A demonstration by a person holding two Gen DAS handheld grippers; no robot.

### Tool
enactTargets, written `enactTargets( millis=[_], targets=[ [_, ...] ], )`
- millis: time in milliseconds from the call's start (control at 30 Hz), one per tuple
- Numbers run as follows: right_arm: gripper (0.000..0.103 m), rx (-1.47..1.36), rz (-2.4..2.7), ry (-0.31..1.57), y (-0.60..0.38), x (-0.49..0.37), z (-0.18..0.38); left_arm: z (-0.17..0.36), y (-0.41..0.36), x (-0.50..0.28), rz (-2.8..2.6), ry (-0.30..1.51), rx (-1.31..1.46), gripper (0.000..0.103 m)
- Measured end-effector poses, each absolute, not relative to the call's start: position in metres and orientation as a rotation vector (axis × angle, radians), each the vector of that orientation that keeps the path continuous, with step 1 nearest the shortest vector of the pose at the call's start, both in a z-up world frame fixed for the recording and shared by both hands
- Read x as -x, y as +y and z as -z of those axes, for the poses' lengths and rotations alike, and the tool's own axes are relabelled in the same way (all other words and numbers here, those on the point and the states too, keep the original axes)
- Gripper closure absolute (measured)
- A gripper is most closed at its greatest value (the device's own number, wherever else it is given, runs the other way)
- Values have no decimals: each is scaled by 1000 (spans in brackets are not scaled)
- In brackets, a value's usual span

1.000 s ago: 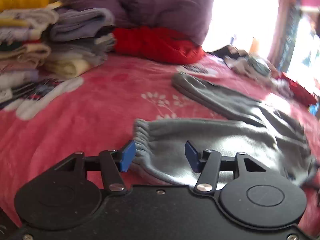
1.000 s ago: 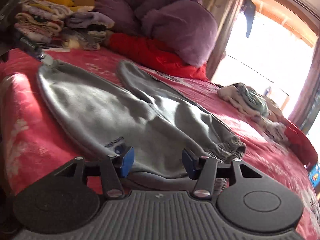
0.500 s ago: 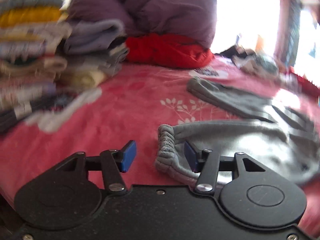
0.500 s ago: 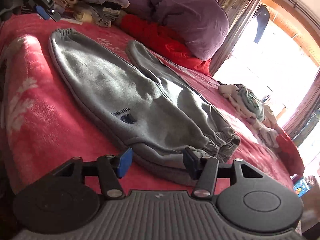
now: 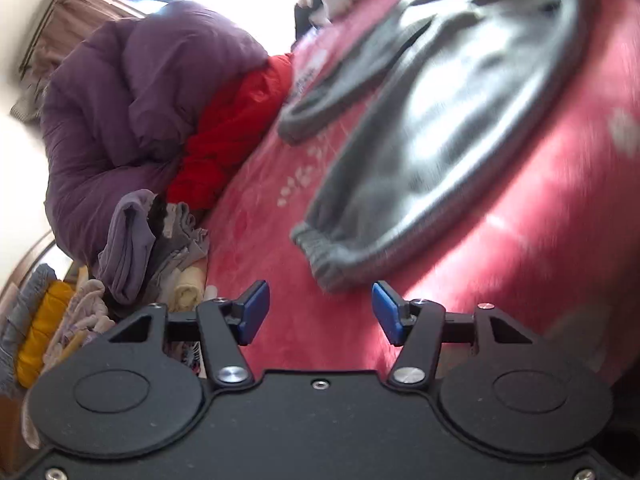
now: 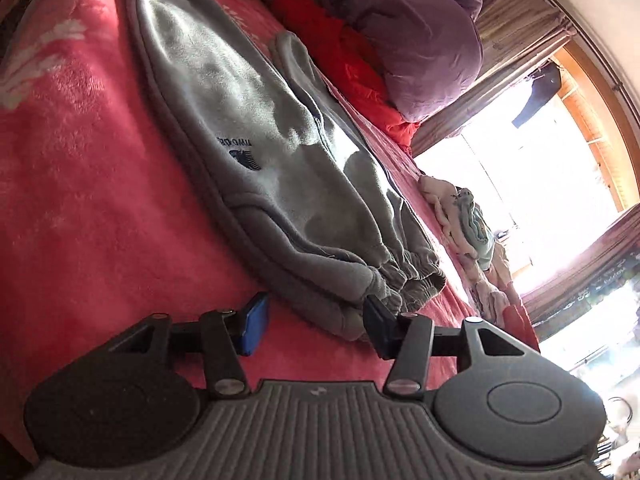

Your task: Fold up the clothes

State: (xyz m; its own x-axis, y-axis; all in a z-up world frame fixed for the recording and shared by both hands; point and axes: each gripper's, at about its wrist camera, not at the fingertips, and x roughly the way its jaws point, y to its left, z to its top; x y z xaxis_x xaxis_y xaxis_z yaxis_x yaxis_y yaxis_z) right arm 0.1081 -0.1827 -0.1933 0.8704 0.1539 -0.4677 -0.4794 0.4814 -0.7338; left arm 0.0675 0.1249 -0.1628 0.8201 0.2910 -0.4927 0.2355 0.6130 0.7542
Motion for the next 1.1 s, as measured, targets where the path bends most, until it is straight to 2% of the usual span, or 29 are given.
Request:
enactTargets(
  millis=[167, 200, 233, 300, 400, 633, 867, 967, 1100],
  targets=[
    [49, 1008, -350, 370, -191, -121, 195, 191, 117, -67, -4, 608, -1144, 48],
    [52, 1015, -363, 366, -189, -121, 197, 196, 117, -68, -1, 605, -1178, 48],
    [61, 1022, -376, 362, -187, -121, 200, 200, 117, -70, 5, 597, -1200, 51],
    [72, 1039, -398, 354, -183, -120, 205, 205, 118, -75, 12, 579, -1229, 53],
    [72, 1027, -397, 346, -182, -123, 207, 211, 120, -82, 7, 545, -1252, 56],
    [71, 1038, -384, 309, -186, -123, 207, 216, 122, -91, -20, 489, -1263, 81],
    [72, 1043, -398, 303, -186, -124, 207, 201, 120, -96, -54, 461, -1166, 84],
    [78, 997, -424, 336, -190, -126, 203, 192, 119, -99, -69, 453, -1114, 85],
    [91, 884, -439, 336, -197, -126, 186, 169, 121, -102, -122, 413, -953, 85]
  ],
)
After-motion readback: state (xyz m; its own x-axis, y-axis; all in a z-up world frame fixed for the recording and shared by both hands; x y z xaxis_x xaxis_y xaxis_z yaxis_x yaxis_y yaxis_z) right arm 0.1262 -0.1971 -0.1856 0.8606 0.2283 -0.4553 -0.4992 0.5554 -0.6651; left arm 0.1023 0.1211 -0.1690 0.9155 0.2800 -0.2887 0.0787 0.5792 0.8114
